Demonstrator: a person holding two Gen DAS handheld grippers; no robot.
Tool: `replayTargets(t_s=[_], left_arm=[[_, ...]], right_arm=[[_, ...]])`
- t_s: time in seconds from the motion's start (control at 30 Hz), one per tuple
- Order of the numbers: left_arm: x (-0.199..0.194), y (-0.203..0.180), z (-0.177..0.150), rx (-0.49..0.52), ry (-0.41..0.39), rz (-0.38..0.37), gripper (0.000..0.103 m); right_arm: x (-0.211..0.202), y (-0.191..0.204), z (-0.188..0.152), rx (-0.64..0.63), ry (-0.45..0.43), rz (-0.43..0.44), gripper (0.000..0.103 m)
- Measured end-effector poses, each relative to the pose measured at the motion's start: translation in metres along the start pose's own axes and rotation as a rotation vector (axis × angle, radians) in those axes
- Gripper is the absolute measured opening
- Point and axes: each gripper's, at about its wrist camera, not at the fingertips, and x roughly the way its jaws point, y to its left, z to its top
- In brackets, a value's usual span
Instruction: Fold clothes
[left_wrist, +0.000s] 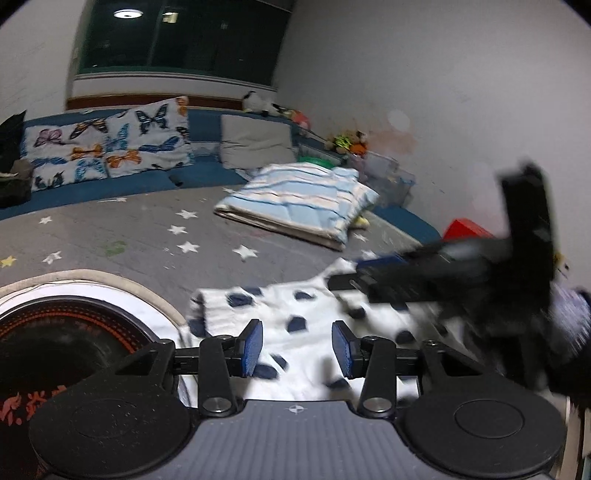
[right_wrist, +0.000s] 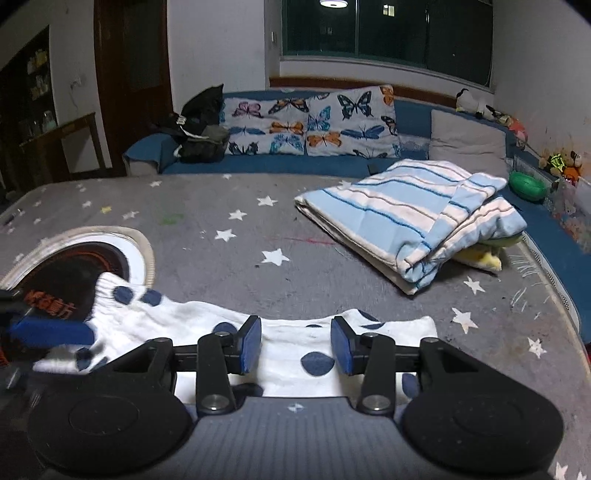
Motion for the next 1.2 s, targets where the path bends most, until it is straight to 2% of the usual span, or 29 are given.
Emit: replayTargets(t_s=[0.23, 0.4, 0.53, 0.63, 0.73, 0.83, 0.9, 0.93, 1.0, 1.13, 1.2], left_arm=[[0.020, 0.021, 0.014, -0.084, 0.018, 0.044, 0.042], [0.017, 0.020, 0.010, -0.080, 0.028, 0.066, 0.045], [0.009, 0.017, 0.009, -0.076, 0.020, 0.070, 0.047], [0.000, 0.015, 0.007, -0.072, 0.012, 0.080, 0.053], [-0.007, 0.015, 0.003, -0.084, 0.017, 0.085, 0.058], [-0.017, 0.012, -0.002, -0.083, 0.017, 0.090, 0.069], [-0.023, 0.011, -0.005, -0.084, 0.010, 0.099, 0.081], [-0.027, 0.010, -0.007, -0.087, 0.007, 0.100, 0.082], [-0.033, 0.009, -0.011, -0.097, 0.008, 0.097, 0.088], [-0.044, 0.003, -0.019, -0.093, 0.011, 0.100, 0.098], [-0.049, 0.000, -0.024, -0.094, 0.010, 0.093, 0.102]], right_arm=[[-0.021, 0.014, -0.016, -0.013, -0.008, 0.044, 0.047], [-0.035, 0.031, -0.030, -0.044, -0.008, 0.072, 0.051], [-0.047, 0.044, -0.039, -0.074, -0.027, 0.058, 0.051], [-0.058, 0.054, -0.046, -0.098, -0.058, 0.039, 0.053], [-0.059, 0.063, -0.055, -0.121, -0.053, 0.022, 0.055], [-0.060, 0.071, -0.063, -0.144, -0.056, -0.004, 0.055], [-0.067, 0.071, -0.066, -0.131, -0.071, -0.008, 0.056], [-0.070, 0.071, -0.067, -0.121, -0.079, -0.009, 0.057], [-0.077, 0.069, -0.069, -0.095, -0.093, -0.013, 0.071], [-0.090, 0.067, -0.077, -0.043, -0.107, -0.024, 0.075], [-0.094, 0.068, -0.082, -0.033, -0.106, -0.030, 0.081]])
